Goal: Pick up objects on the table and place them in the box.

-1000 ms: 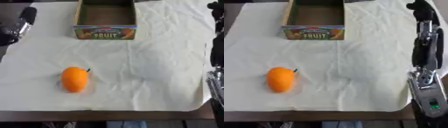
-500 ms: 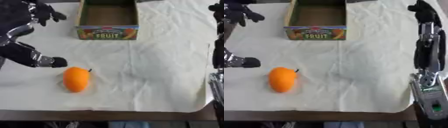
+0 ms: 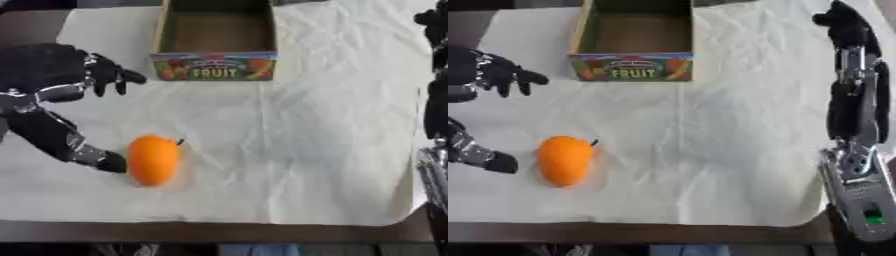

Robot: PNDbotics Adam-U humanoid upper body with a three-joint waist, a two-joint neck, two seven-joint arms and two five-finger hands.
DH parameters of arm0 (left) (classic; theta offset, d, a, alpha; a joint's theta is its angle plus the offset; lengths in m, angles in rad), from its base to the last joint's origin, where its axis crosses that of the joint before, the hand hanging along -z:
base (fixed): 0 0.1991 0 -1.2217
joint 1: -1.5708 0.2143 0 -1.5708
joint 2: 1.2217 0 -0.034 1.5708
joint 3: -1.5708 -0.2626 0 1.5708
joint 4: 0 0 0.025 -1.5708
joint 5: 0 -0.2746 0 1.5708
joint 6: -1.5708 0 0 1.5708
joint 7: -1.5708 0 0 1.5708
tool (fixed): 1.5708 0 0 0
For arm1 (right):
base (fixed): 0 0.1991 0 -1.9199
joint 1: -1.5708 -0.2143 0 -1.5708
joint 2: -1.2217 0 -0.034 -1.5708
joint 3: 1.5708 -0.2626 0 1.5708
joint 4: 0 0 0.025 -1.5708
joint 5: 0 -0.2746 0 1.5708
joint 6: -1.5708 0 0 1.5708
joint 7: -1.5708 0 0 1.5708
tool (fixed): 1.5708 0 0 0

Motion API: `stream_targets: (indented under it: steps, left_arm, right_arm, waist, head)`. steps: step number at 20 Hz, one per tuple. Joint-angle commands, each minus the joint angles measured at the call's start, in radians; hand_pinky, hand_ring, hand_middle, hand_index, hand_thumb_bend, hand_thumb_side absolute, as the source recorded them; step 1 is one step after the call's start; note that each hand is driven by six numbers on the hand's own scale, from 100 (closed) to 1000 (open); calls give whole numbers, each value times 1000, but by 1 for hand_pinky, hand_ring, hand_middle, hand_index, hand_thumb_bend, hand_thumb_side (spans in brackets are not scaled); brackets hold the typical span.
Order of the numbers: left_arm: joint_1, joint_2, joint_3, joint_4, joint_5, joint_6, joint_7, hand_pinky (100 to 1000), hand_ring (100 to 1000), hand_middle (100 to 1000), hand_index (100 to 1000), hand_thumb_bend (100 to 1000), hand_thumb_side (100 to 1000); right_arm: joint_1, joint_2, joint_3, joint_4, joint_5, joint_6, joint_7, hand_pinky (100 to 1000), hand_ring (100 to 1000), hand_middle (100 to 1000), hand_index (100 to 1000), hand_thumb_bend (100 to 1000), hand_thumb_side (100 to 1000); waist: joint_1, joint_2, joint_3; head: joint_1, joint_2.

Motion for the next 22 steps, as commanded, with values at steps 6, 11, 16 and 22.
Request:
stream_targets:
  steps: [6,11,16,22]
  left_arm:
    - [-27,-57,-22,94,-50,-7,-26,486,550,653,986,610,871]
    - [-20,-108,-32,171,-69,27,-6,462,542,653,987,567,870]
    - [-14,-136,-49,210,-61,23,-16,461,538,651,978,596,863]
    - [-19,-138,-57,228,-39,9,-63,470,540,650,959,639,836]
  right_arm:
    - [-1,-14,4,-20,5,6,8,989,939,729,877,100,1000]
    - [0,-10,6,-20,8,10,12,990,938,726,873,100,1000]
    - [-1,-7,7,-20,9,14,14,992,938,725,872,100,1000]
    - [-3,-6,11,-20,8,16,17,993,938,724,872,100,1000]
  waist:
    - [-1,-12,-1]
    - [1,-10,-2]
    - [1,-7,-5]
    - [3,-4,-4]
  head:
    - [5,-7]
    - [6,-8]
    - [8,-9]
    - [11,-9]
